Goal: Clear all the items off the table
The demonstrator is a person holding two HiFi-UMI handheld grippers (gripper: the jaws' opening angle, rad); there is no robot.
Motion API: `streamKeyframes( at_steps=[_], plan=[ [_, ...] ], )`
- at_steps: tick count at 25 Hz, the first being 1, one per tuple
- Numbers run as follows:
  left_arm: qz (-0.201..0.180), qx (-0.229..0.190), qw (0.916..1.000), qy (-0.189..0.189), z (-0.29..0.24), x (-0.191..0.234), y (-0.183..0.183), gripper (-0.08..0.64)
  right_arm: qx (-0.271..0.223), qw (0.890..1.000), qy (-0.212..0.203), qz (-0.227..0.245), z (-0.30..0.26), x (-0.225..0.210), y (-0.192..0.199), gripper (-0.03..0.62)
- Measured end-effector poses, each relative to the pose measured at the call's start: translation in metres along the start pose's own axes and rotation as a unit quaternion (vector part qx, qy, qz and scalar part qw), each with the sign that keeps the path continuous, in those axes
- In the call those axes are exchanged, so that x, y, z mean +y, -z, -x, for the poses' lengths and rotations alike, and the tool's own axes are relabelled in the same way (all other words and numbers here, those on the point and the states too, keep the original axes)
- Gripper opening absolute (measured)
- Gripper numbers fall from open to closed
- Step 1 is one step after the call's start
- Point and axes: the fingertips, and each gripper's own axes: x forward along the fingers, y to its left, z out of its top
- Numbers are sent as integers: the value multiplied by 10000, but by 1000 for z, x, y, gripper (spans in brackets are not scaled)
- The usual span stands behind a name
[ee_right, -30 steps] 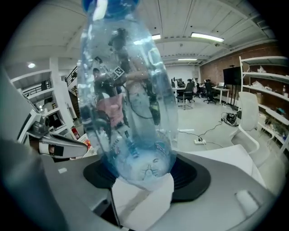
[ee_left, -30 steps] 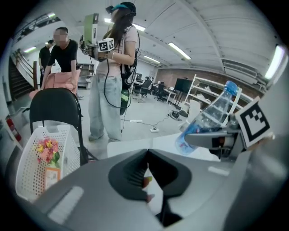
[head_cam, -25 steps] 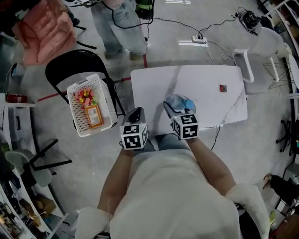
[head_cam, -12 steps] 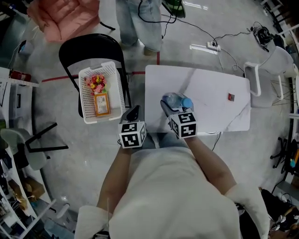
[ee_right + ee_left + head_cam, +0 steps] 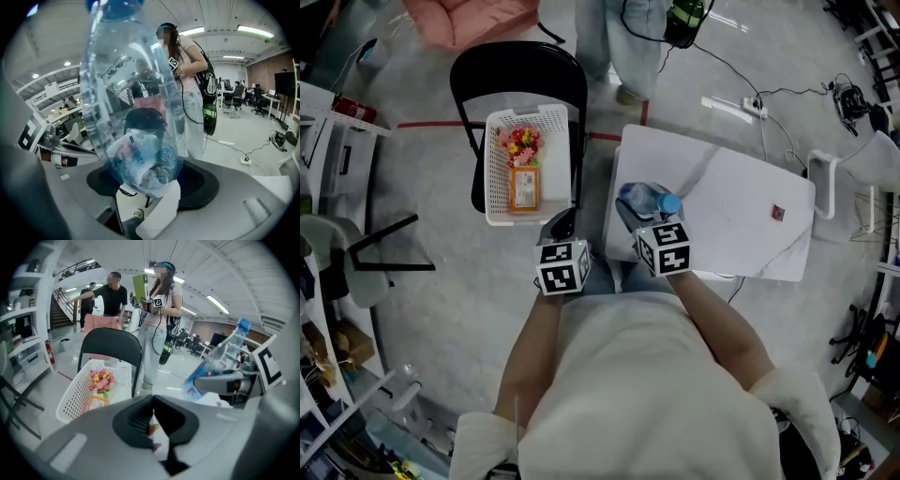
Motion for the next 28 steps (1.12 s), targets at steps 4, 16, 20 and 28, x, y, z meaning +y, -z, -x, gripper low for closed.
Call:
streamKeyframes(
  at_steps=[4, 16, 20, 28],
  plan=[
    [184, -26, 9997, -181, 9, 28, 3, 9, 52, 9996, -229, 135, -18, 28, -6, 337],
    [645, -103, 9959, -623, 26, 96, 10, 9, 249, 9958, -760, 454, -68, 94, -17, 337],
    [788, -86, 9942, -721, 27, 115, 13, 9, 381, 9936, -904, 562, -85, 112, -14, 337],
    [887, 47, 9930, -784, 26, 143, 24, 9, 759, 9889, -1104, 643, -116, 144, 5, 337]
  ],
)
